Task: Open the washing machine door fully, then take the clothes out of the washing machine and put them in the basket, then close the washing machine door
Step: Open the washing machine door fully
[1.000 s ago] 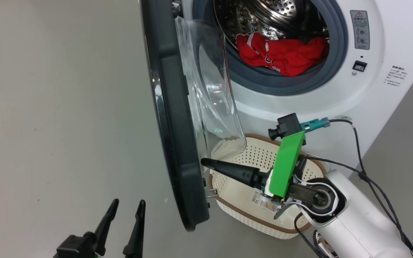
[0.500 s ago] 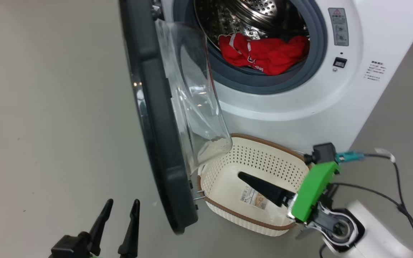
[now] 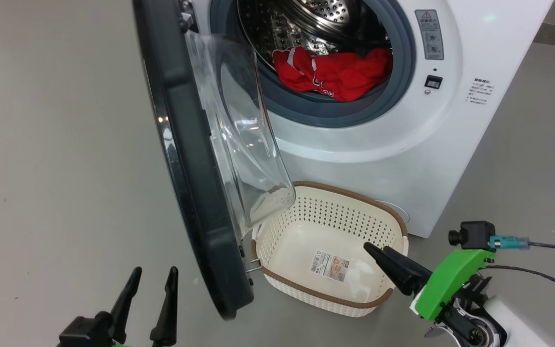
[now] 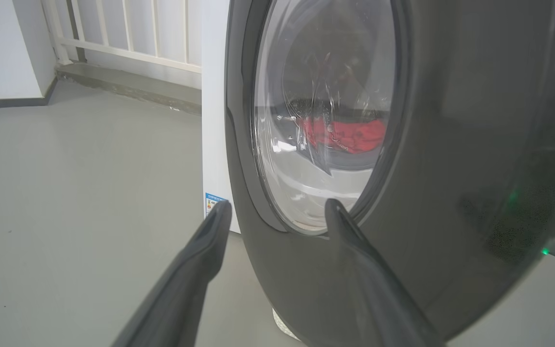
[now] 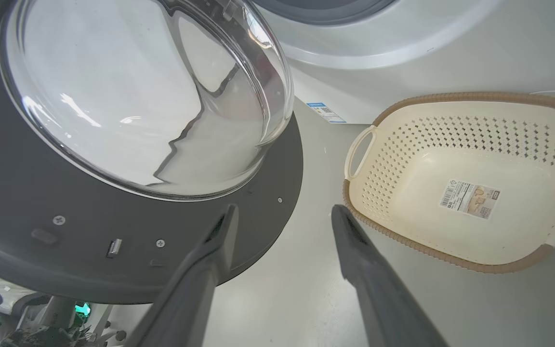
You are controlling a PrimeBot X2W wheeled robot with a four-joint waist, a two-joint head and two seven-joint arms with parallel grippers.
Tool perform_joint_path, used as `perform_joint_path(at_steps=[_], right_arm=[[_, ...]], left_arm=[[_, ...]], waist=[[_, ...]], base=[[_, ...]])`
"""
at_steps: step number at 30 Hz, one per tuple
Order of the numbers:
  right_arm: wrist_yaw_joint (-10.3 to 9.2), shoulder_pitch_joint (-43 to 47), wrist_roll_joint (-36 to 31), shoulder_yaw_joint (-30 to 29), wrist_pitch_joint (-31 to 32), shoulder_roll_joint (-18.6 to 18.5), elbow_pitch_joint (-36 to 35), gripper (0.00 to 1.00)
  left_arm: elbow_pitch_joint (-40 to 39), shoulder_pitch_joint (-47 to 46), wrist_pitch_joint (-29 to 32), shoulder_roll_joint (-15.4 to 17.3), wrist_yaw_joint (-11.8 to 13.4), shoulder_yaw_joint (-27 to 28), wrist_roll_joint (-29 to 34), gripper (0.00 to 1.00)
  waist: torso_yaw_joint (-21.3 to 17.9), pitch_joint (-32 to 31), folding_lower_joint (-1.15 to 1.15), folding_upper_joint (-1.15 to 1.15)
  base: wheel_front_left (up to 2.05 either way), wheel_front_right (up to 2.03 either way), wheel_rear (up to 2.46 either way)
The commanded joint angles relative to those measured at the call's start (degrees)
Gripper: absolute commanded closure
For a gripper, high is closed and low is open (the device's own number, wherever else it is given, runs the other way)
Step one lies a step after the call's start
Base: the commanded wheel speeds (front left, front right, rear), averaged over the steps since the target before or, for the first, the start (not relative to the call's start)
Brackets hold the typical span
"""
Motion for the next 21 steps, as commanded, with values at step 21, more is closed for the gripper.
perform_joint_path(at_steps=[21], right_arm=[[0.28, 1.5, -16.1, 5.4, -23.4, -4.2, 5.4, 0.0]], left_arm=[[-0.9, 0.6, -0.7, 0.6, -0.3, 2.8, 1.0, 0.0]], waist=[[-1.3, -1.3, 0.0, 0.0]], base=[[0.0, 0.0, 0.0]])
